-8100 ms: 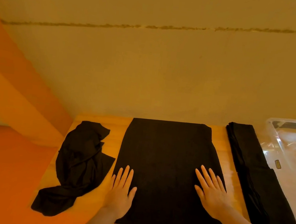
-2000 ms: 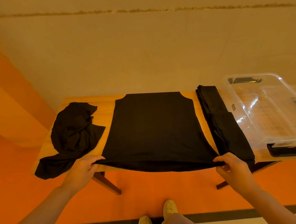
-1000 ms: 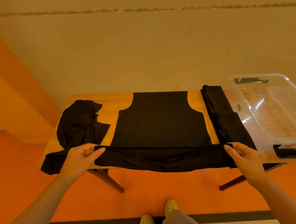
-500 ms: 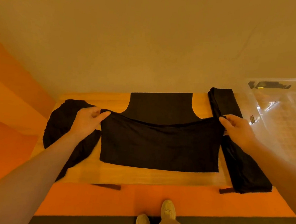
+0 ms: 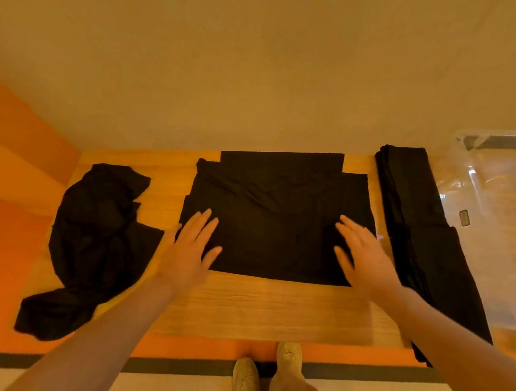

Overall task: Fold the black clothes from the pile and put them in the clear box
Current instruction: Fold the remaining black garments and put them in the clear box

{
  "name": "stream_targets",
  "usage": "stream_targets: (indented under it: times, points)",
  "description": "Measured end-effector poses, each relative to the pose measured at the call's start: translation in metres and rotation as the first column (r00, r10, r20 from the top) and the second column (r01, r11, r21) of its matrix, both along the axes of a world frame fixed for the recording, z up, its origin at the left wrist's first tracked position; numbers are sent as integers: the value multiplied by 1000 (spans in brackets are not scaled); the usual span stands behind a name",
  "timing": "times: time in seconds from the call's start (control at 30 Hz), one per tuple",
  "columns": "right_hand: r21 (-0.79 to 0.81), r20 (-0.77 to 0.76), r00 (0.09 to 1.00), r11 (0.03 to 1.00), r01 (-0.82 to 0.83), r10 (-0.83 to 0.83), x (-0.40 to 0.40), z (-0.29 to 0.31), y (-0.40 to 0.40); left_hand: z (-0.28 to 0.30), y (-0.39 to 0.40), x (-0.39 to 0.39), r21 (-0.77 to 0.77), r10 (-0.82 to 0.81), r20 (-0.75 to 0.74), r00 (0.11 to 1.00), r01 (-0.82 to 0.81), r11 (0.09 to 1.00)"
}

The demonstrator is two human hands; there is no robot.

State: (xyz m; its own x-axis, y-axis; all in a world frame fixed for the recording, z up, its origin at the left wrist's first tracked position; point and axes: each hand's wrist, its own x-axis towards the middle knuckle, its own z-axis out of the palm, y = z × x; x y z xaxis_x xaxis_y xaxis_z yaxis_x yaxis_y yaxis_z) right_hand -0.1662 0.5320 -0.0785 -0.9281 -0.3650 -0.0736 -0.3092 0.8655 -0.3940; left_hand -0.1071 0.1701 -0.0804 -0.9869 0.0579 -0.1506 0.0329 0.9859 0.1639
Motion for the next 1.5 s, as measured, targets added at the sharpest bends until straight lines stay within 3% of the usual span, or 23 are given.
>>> stream_targets:
  times: [0.1, 0.2, 0.57, 0.77, 0.87, 0.97, 1.07, 1.2, 1.5]
  points:
    - [188, 29, 997, 979, -81, 76, 25, -27, 4, -23, -6, 28, -34, 37, 95, 995, -34, 999]
    - [273, 23, 998, 960, -58, 54, 40, -37, 14, -31, -11, 48, -59, 66, 104, 992, -60, 996]
    - [283, 44, 994, 953, -112, 103, 72, -29, 25, -14, 16, 118, -103, 171, 87, 981, -162, 981]
    - [186, -16, 994, 977, -102, 107, 21, -14, -14, 2, 13, 47, -47, 180, -63, 982, -183, 982]
    - [160, 34, 999, 987, -28, 23, -30, -19, -31, -3, 10, -5, -53, 183, -8, 983, -184, 982]
    - [254, 104, 995, 967, -19, -8, -70, -29, -30, -17, -7, -40, -86, 179, 76, 981, -173, 981]
    - [327, 77, 996, 945, 16, -44, -88, -35, -22, -31, -26, -47, -97, 171, 101, 980, -162, 982]
    - [294, 33, 990, 948, 122, -138, -95, -39, -17, -37, -31, -43, -86, 184, 16, 983, -182, 980]
    - [312, 7, 993, 944, 110, -118, -95, -41, -17, -35, -31, -40, -59, 96, -49, 994, -98, 993]
